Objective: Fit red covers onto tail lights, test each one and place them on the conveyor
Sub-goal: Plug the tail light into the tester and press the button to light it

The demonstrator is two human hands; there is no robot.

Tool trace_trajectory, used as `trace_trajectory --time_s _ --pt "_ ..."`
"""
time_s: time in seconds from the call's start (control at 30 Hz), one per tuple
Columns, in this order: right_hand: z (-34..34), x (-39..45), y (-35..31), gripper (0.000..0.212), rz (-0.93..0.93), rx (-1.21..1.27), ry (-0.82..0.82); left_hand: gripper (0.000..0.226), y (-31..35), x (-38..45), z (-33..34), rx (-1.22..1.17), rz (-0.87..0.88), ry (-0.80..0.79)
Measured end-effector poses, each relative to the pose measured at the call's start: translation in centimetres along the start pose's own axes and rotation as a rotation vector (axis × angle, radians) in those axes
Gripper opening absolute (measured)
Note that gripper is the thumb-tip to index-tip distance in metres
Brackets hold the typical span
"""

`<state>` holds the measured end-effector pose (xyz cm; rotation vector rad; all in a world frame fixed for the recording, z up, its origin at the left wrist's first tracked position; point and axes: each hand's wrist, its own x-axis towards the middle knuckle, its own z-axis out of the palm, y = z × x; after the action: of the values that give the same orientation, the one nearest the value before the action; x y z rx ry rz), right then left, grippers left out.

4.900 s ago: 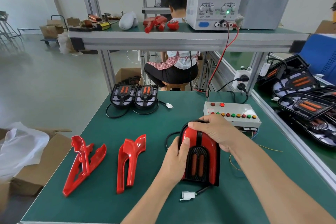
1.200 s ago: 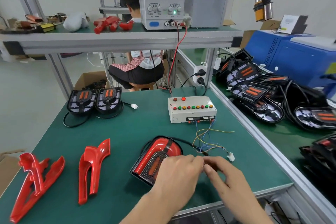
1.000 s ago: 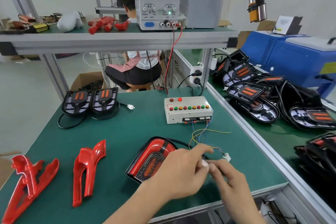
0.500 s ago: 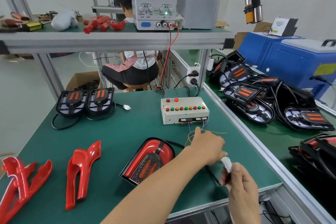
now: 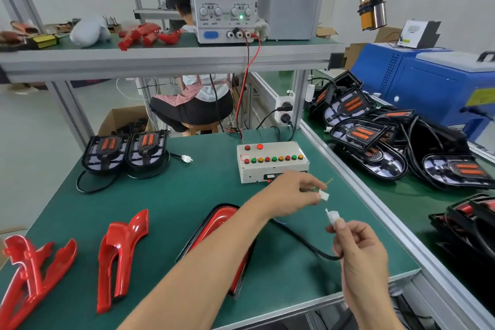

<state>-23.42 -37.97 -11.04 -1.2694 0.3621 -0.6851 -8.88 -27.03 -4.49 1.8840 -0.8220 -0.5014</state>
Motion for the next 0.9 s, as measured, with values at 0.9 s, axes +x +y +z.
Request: trace_trajectory --time_s 0.9 --pt "1.4 2.8 -2.3 0.035 -0.162 -0.681 -0.161 0.027 -1.5 -2.5 -2.6 0.025 0.074 -0.005"
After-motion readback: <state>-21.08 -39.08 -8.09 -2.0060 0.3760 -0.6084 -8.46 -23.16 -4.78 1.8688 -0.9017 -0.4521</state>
